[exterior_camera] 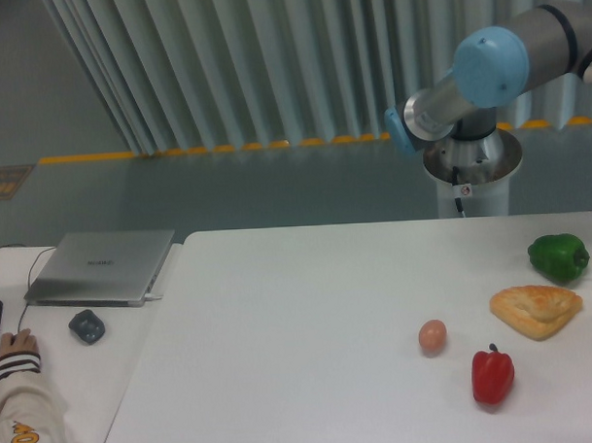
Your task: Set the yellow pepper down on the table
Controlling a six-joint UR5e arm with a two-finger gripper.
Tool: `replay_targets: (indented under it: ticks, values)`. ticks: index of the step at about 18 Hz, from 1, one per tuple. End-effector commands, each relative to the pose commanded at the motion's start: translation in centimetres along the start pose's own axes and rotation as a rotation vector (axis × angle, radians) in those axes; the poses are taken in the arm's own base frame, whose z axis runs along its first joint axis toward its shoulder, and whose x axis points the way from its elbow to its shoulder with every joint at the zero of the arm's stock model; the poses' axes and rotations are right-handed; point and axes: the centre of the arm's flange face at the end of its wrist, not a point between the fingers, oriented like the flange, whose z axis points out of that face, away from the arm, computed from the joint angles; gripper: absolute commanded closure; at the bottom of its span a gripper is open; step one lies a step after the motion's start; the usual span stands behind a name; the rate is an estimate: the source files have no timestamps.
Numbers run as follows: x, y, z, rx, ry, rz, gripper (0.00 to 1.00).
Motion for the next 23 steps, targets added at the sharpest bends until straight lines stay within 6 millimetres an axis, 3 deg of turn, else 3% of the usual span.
replay_targets:
  ticks: [1, 5, 7, 11, 14, 18, 21, 23]
  values:
    - [0.2, 0.1, 0.2, -0.003, 0.002, 0.001, 0.22]
    - [0.2, 0.1, 0.2, -0.003, 0.002, 0.001, 0.29]
    - [0.2, 0.1, 0.1, -0.003, 0.002, 0.003, 0.41]
    - [0.2, -0.4, -1.5, 0.027, 0.038, 0.005, 0.43]
    - [-1.2, -0.5, -7.3, 0.084, 0.063, -0.006, 0.42]
    - [-3.7, 0.9, -14.4, 0.141, 0.093, -0.047, 0.42]
    - [-2.9, 2.0, -18.6, 0.162, 0.089, -0.045, 0.42]
    - [-1.0, 2.3, -20.2, 0.169, 0.102, -0.028, 0.42]
